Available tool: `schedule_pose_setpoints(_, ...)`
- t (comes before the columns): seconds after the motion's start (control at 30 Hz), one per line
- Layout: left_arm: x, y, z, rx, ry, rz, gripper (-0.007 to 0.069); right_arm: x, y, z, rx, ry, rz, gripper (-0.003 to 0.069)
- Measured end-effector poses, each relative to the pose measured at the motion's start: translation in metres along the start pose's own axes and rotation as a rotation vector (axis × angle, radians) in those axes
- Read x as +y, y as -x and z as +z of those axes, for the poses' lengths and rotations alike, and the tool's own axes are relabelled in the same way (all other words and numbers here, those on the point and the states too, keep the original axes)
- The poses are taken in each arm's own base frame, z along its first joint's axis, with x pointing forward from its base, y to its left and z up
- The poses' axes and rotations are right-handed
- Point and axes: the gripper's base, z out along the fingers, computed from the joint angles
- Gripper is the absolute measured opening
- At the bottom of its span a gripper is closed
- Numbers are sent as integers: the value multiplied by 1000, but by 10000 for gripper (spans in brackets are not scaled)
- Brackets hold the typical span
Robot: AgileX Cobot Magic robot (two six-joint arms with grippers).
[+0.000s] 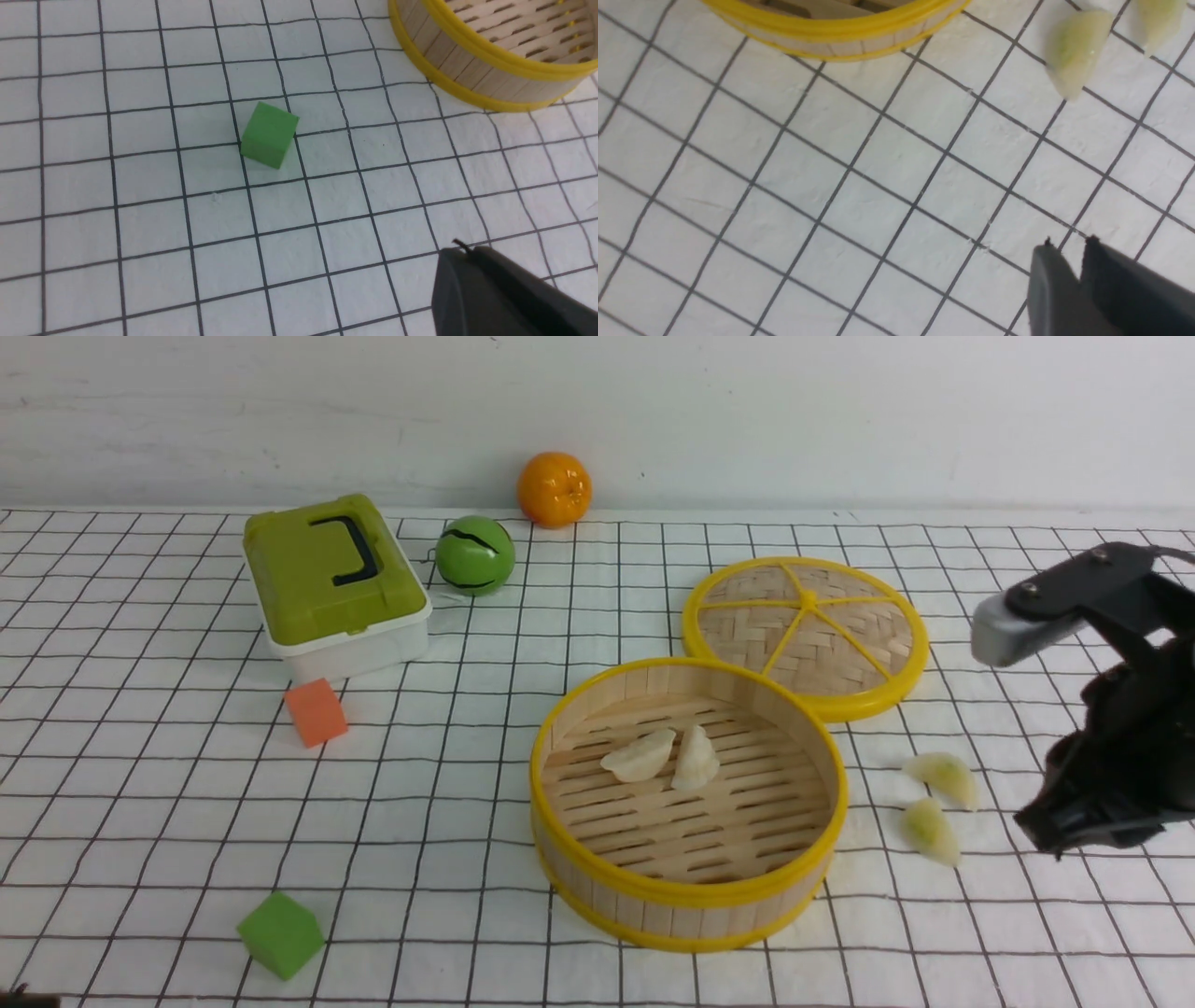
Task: Put the dumplings into the steamer on the table with the white tablecloth.
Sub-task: 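Reach for and grasp a dumpling lying on the table beside the steamer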
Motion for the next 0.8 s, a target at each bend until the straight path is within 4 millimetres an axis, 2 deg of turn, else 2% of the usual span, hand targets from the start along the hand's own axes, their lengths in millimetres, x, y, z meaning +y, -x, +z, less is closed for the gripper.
schedule_pose_setpoints(0.13, 5, -7, -15, -59, -24, -42, -13, -21, 16, 39, 74, -5, 84, 382)
schedule_pose_setpoints(0.2, 6, -9, -17, -53, -21, -47, -13, -28, 19, 51, 81, -8, 103, 437)
schedule_pose_setpoints(0.23, 6, -11, -17, -37, -15, -54, -13, -33, 22, 66, 90, -12, 114, 490)
schedule_pose_setpoints(0.27, 6, -11, -16, -27, -14, -57, -13, -36, 24, 72, 85, -17, 116, 519)
schedule_pose_setpoints(0.33, 5, -12, -13, -1, -9, -60, -13, -40, 28, 90, 75, -28, 115, 556)
schedule_pose_setpoints(0.37, 6, -12, -13, 0, -9, -60, -13, -40, 28, 90, 75, -28, 115, 556)
schedule_pose_setpoints(0.43, 4, -10, -7, 31, 2, -58, -13, -43, 34, 110, 52, -28, 106, 565)
schedule_pose_setpoints(0.57, 2, -8, 0, 65, 16, -54, -13, -47, 41, 128, 20, -32, 101, 538)
schedule_pose_setpoints(0.7, 0, -5, 7, 85, 23, -52, -13, -49, 40, 145, 39, -30, 103, 463)
schedule_pose_setpoints(0.8, -2, -3, 12, 98, 25, -52, -13, -50, 38, 155, 66, -26, 105, 344)
